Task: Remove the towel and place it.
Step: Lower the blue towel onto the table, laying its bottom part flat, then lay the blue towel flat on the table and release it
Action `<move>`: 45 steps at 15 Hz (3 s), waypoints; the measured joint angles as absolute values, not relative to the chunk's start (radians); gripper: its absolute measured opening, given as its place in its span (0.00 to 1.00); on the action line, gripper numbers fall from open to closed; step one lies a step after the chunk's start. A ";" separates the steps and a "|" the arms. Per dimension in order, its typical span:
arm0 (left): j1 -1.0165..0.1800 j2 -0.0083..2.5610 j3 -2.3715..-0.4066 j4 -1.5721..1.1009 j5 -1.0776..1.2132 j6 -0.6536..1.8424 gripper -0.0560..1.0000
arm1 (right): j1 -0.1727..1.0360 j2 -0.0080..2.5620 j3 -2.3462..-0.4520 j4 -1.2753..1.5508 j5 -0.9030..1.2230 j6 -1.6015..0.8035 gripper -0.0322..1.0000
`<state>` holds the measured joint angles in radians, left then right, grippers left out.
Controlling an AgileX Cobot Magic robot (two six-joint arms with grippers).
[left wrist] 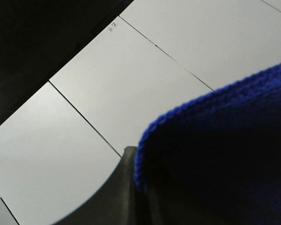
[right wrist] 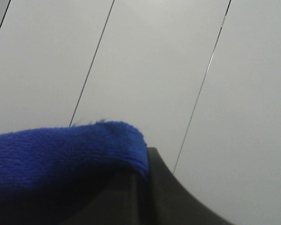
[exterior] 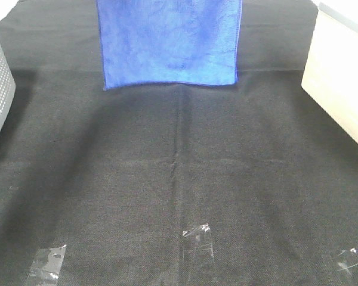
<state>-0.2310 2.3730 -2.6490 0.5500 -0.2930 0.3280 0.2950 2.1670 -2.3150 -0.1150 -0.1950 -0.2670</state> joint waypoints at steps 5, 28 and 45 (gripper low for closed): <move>-0.231 2.376 -2.654 0.548 -0.294 0.328 0.05 | 0.295 2.167 -2.315 -0.115 -0.161 -0.259 0.03; -0.411 2.099 -2.648 0.265 1.214 0.093 0.05 | 0.295 1.877 -2.315 0.206 1.217 -0.251 0.03; -0.414 1.328 -1.426 -0.011 1.213 0.046 0.05 | 0.299 1.279 -1.367 0.362 1.217 -0.119 0.03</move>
